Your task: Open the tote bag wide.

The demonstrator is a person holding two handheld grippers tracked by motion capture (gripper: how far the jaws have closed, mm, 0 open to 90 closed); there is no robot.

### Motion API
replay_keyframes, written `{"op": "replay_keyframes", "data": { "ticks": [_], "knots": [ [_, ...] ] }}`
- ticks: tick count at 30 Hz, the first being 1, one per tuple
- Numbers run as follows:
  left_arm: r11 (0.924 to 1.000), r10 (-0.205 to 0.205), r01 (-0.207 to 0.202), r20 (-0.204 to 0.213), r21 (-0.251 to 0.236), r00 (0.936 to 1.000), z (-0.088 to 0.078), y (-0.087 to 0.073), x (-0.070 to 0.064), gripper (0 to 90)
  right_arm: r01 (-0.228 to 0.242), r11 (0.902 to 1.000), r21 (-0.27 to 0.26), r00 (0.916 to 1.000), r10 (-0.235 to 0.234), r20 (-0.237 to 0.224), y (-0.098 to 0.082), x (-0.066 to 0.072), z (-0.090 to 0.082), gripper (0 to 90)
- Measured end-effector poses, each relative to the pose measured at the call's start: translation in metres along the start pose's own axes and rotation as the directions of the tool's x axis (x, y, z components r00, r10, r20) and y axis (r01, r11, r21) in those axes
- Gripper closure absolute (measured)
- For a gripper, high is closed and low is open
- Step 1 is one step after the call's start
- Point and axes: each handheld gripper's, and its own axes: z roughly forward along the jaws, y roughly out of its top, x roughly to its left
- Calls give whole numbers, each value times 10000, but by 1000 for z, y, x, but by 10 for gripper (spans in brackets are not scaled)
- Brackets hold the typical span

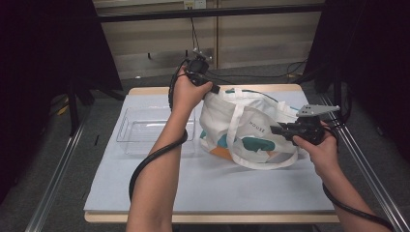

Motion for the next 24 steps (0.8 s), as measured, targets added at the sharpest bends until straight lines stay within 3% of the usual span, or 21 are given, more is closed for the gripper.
{"op": "replay_keyframes", "data": {
  "ticks": [5, 8, 14, 24],
  "knots": [
    [9998, -173, 173, -180, -28, 9997, 4, -3, 0, 876, 16, 9999, 154, 9997, -12, -231, -8, 5, -2, 820],
    [10000, -59, 60, -355, 43, 9994, 7, -3, 1, 877, 74, 9996, 276, 9989, -61, -467, -10, 8, -5, 837],
    [9999, -69, 73, -320, 134, 9995, 13, -6, 4, 877, 164, 9984, 535, 9953, -112, -959, -22, 16, -5, 854],
    [9992, -220, 234, -434, 337, 9988, 21, -18, 11, 876, 252, 9961, 845, 9939, -159, -1088, -36, 25, 4, 848]
  ]
}}
